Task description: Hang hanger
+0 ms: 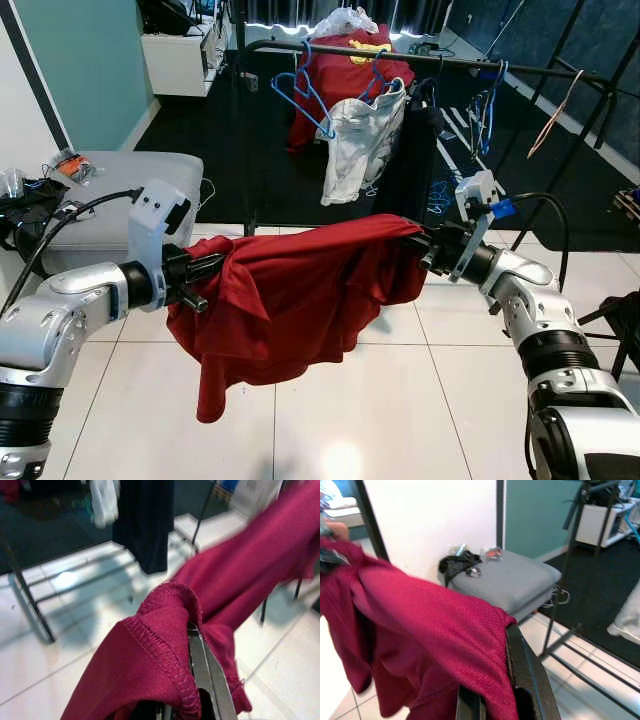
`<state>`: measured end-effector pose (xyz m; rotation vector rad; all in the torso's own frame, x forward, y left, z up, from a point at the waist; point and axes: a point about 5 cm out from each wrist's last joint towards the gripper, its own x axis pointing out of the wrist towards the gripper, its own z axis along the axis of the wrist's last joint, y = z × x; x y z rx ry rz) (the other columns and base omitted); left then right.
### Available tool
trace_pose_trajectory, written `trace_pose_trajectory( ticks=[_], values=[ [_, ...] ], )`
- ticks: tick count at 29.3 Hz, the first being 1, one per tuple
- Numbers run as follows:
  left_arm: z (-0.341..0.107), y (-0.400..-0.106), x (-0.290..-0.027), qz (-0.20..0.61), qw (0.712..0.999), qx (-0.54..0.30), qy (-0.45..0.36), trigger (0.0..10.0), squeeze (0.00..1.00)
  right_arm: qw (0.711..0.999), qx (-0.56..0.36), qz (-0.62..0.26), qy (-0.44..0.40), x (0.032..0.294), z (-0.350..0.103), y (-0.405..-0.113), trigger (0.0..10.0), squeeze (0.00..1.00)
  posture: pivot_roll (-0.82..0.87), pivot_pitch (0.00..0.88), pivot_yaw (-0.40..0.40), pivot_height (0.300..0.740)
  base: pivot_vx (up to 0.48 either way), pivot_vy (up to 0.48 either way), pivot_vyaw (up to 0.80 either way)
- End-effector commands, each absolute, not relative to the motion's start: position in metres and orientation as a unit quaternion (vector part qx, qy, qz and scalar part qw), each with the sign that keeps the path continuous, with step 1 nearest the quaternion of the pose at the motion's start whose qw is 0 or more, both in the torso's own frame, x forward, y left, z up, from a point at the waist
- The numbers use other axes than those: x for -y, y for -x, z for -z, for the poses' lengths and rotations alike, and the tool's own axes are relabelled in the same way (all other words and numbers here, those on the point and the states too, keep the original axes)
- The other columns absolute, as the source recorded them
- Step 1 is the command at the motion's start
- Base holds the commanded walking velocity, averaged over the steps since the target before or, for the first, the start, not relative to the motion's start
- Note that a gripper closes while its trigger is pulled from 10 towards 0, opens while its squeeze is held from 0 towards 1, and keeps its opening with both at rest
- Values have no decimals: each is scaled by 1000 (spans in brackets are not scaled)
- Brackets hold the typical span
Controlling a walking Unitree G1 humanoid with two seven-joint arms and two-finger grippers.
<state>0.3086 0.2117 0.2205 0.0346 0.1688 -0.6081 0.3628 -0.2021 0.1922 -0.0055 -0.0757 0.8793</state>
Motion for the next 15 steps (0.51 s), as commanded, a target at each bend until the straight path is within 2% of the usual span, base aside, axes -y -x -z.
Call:
trace_pose_trajectory(
  ticks=[1,7,13,14,15],
  values=[
    [-231,-309,-209,301,952,-54,17,0,0,908,31,-418,15,204,-188,-361,9765,0,-65,36,-82,740,0,0,0],
    [-248,-311,-208,309,949,-8,66,0,0,906,22,-422,-6,190,-173,-358,10000,0,-60,29,-79,740,0,0,0],
    [-247,-311,-209,310,949,-13,57,0,0,905,23,-424,-12,185,-170,-358,10000,0,-58,27,-76,740,0,0,0],
    [-246,-311,-210,309,949,-17,54,0,0,906,25,-423,-13,184,-171,-358,9137,0,-58,22,-75,740,0,0,0],
    [-246,-311,-210,309,949,-17,54,0,0,906,25,-423,-13,184,-171,-358,9137,0,-58,22,-75,740,0,0,0]
  ],
)
